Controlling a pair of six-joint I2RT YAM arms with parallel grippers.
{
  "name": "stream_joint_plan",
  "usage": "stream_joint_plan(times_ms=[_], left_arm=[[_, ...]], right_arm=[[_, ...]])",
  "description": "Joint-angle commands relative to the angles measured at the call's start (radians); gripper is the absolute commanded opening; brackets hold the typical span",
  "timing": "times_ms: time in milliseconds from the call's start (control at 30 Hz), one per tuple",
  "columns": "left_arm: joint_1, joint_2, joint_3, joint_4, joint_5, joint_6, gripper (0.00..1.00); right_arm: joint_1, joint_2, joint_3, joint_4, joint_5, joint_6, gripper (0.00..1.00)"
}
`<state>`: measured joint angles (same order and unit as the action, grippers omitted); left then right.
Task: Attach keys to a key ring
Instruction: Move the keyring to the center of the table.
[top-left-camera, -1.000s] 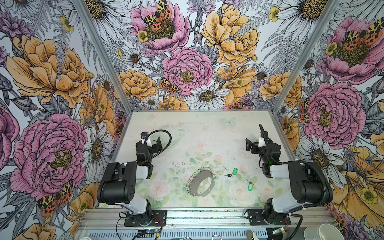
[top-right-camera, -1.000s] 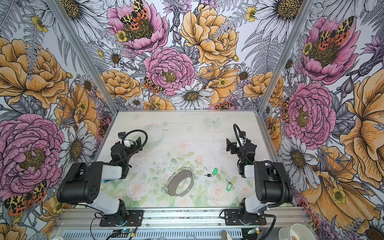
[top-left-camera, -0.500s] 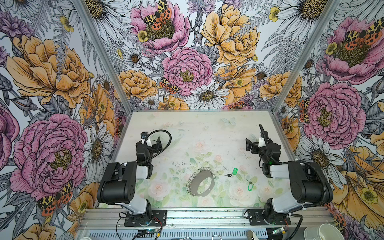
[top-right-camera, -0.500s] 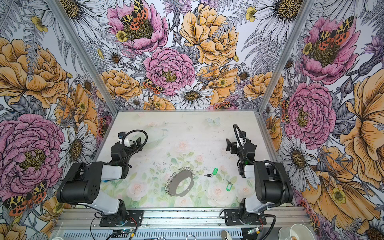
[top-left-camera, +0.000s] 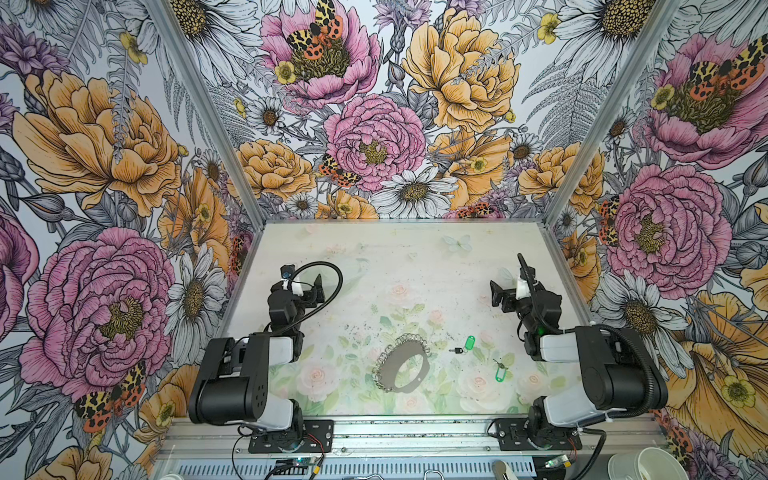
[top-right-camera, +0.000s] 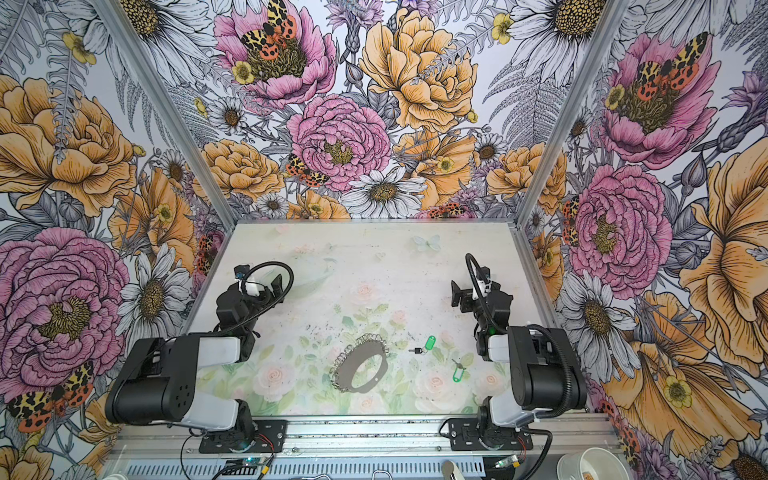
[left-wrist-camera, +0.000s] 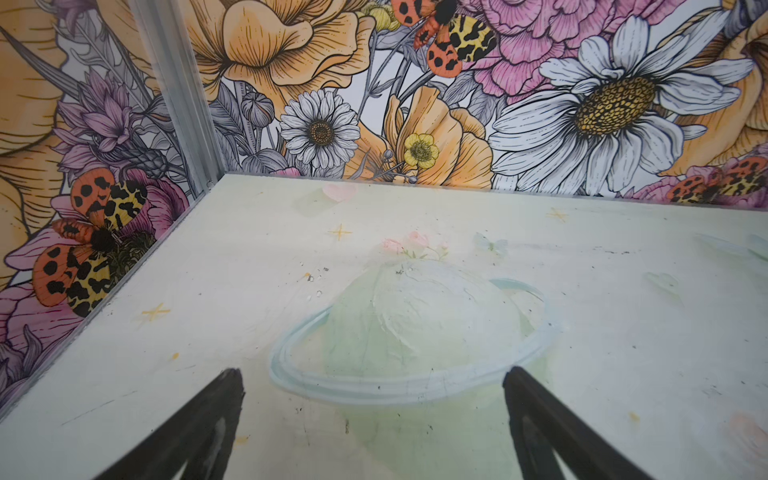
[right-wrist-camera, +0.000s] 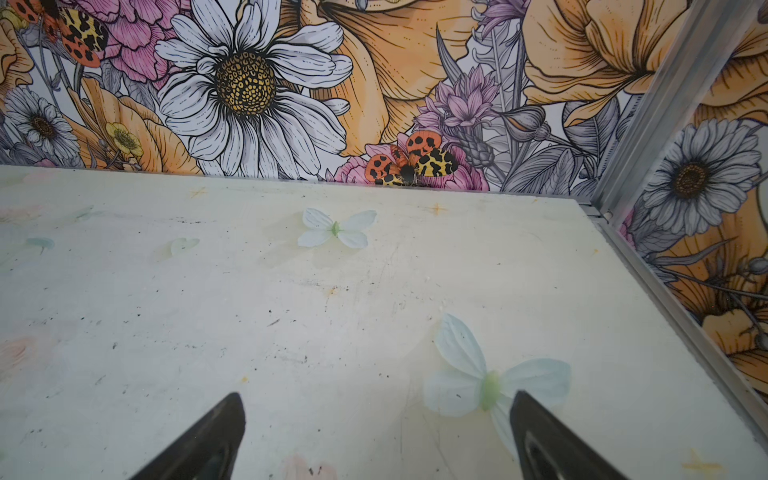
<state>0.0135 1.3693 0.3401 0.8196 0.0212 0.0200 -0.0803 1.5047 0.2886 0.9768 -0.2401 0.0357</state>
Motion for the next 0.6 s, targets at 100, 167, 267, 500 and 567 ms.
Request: stream_joint_plan(times_ms=[100,167,267,500,567], left_arm=[[-0.196,-0.297,0.129,-0.405,-0.248,0.05,0.99],[-0.252,-0.342,0.15,-0.461,-0.298,0.007,0.99],[-0.293,-0.41,0.163,-0.536,-0.345,-0.181,0.99],[-0.216,-0.586,0.147,-0.889,-0.318,-0.674,0.99],[-0.142,-0.641,0.085,-0.909,-0.242,-0.738,0.99]], right_arm=[[0.044,-0.269,0.01,-0.185,-0.006,-0.049,1.0],[0.063,-0.362,0.044,-0.292,0.008,-0.01,0.99],[0.078,-0.456,0.097,-0.396,-0.042,0.129,0.99],[0.055,-0.534,0.231,-0.768,-0.122,0.525,0.99],[0.037,-0.531,0.199,-0.75,-0.234,0.571,1.0]])
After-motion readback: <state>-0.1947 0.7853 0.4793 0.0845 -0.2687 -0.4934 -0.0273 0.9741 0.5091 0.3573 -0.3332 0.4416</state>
